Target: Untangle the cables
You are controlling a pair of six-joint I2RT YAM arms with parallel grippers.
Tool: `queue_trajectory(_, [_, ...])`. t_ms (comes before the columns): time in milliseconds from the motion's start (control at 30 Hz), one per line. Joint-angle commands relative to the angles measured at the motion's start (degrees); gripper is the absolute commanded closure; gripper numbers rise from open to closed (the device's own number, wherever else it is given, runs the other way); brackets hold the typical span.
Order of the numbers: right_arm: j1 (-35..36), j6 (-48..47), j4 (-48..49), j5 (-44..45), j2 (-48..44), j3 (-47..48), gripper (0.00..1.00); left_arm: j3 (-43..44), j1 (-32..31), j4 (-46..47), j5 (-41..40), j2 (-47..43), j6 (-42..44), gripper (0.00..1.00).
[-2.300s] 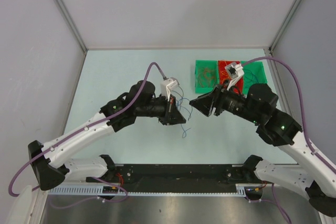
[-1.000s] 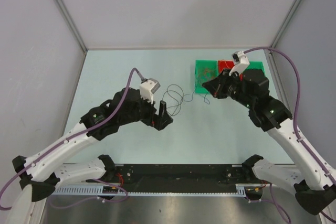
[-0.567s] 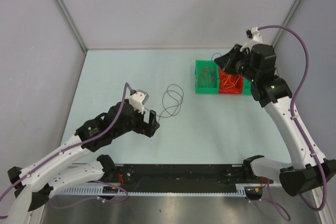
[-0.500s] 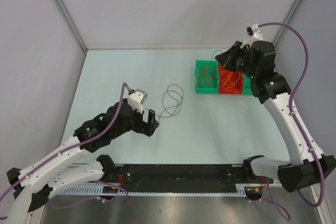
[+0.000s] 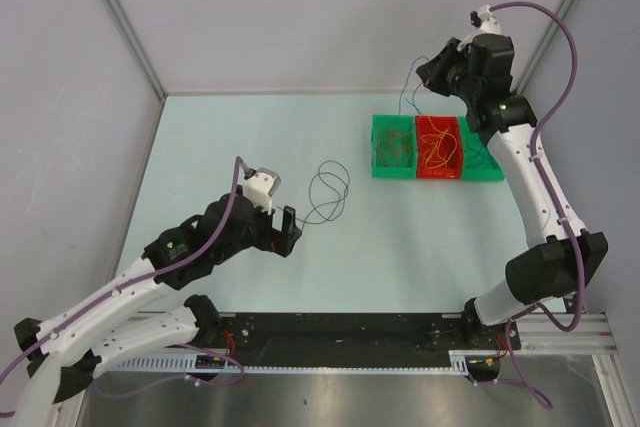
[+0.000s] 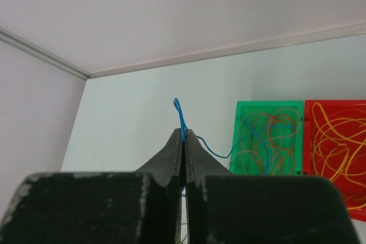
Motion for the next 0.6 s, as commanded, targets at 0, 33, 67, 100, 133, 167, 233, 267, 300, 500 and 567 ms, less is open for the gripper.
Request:
queue_trajectory(0, [-3.54,-0.82,1.48,2.33,0.85,7.13,1.00,-0.21,0.26,1.61,-1.40,-0.22,1.22,0.00])
queue_trajectory(33, [-4.94,-0.73,0.95,2.50,1.11,7.66,1.00,-0.21,0.26,1.53,-1.40,-0.22,1.31,0.00])
queue_trajectory(67, [-5.83,-0.73,0.69,2.59,1.11,8.44,1.00,-0.21,0.18,1.52,-1.40,-0.13,1.31,0.00])
queue_trajectory(100, [-6.44,-0.99,0.42,3.20,1.20,8.89,1.00,-0.21,0.26,1.52,-1.40,0.05,1.31,0.00])
queue_trajectory(133, [-7.84,-1.08,-0.45,3.81,1.20,9.24,1.00,-0.21,0.26,1.52,-1.31,0.13,1.31,0.00])
queue_trajectory(167, [-8.46,-1.17,-0.89,4.95,1.11,9.59,1.00,-0.21,0.26,1.52,-1.31,0.31,1.31,0.00])
queue_trajectory(233, [-10.57,-1.34,-2.12,6.01,0.94,9.68,1.00,-0.12,0.18,1.52,-1.23,0.40,1.31,0.00])
queue_trajectory(267, [-11.19,-1.17,-2.39,6.89,0.76,9.60,1.00,-0.21,0.26,1.52,-1.14,0.49,1.31,0.00])
queue_trajectory(300, [-11.80,-0.99,-2.65,6.90,0.67,8.72,1.00,-0.21,0.26,1.52,-1.14,0.49,1.31,0.00])
queue_trajectory(500, [-17.17,0.59,-2.39,10.67,-0.29,4.41,1.00,-0.21,0.26,1.53,-1.23,0.66,1.31,0.00])
queue_trajectory(567, [-19.01,1.20,-1.60,10.94,-0.65,2.31,1.00,-0.21,0.26,1.52,-1.23,0.84,1.31,0.00])
